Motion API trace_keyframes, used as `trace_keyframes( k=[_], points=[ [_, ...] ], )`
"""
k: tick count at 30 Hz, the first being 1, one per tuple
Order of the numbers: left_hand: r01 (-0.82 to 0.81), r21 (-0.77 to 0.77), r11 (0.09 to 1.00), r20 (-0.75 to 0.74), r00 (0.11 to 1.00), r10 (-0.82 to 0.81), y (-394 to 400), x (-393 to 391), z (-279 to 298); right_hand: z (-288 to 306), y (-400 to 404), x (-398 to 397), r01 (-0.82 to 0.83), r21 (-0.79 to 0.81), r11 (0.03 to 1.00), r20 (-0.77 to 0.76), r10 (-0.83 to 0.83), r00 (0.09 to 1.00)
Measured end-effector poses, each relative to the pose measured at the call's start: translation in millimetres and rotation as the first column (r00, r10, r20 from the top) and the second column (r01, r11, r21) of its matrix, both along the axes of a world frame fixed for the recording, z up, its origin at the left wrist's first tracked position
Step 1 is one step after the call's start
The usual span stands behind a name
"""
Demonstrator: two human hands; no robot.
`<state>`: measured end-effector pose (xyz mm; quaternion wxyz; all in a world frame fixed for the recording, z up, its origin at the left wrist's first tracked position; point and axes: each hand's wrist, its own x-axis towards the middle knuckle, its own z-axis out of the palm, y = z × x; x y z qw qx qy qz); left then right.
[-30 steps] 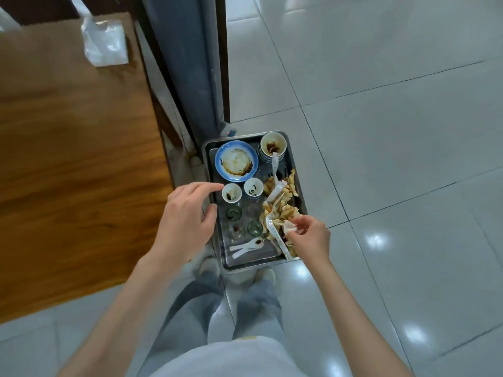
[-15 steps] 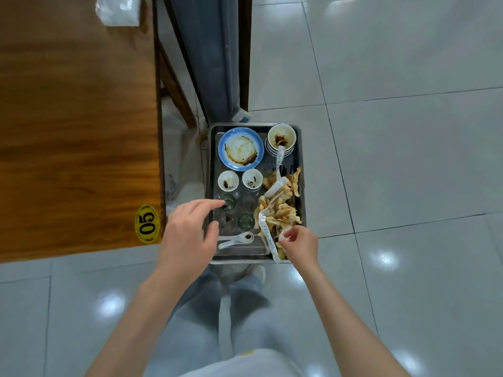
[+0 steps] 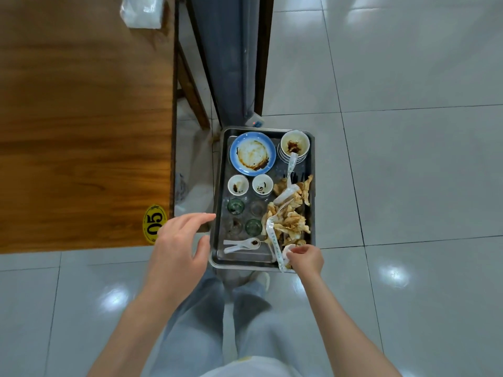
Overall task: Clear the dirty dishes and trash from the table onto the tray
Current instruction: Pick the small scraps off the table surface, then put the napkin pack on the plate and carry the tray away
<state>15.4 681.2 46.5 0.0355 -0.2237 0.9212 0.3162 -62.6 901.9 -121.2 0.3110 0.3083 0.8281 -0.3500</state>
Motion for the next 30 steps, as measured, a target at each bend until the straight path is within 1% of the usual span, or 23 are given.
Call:
trace_keyframes(
  k=[11,17,21,24,27,30],
  points=[
    [0.009,-0.007,1.000,-0.010,1.000,-0.009,1,1,0,5,0,5,0.071,-0.017,0.997,-0.051,-0.072,0.996],
    [0.007,0.001,1.000,-0.034,0.999,-0.007,2,1,1,11,-2,2,0.048,-0.059,0.997,-0.092,-0.053,0.994],
    [-0.052,0.008,0.999,-0.062,0.997,0.052,-3,2,7,29,-13,-13,-0.014,-0.088,0.996,-0.147,0.001,0.989],
    [-0.090,0.016,0.996,-0.089,0.992,0.091,-17,2,14,51,-34,-29,-0.098,-0.120,0.988,-0.232,0.068,0.970],
    [-0.140,0.020,0.990,-0.093,0.986,0.141,-41,0,23,76,-66,-42,-0.189,-0.170,0.967,-0.279,0.137,0.950],
    [-0.169,0.026,0.985,-0.107,0.979,0.171,-67,-7,29,98,-101,-53,-0.307,-0.183,0.934,-0.344,0.232,0.910]
  ],
)
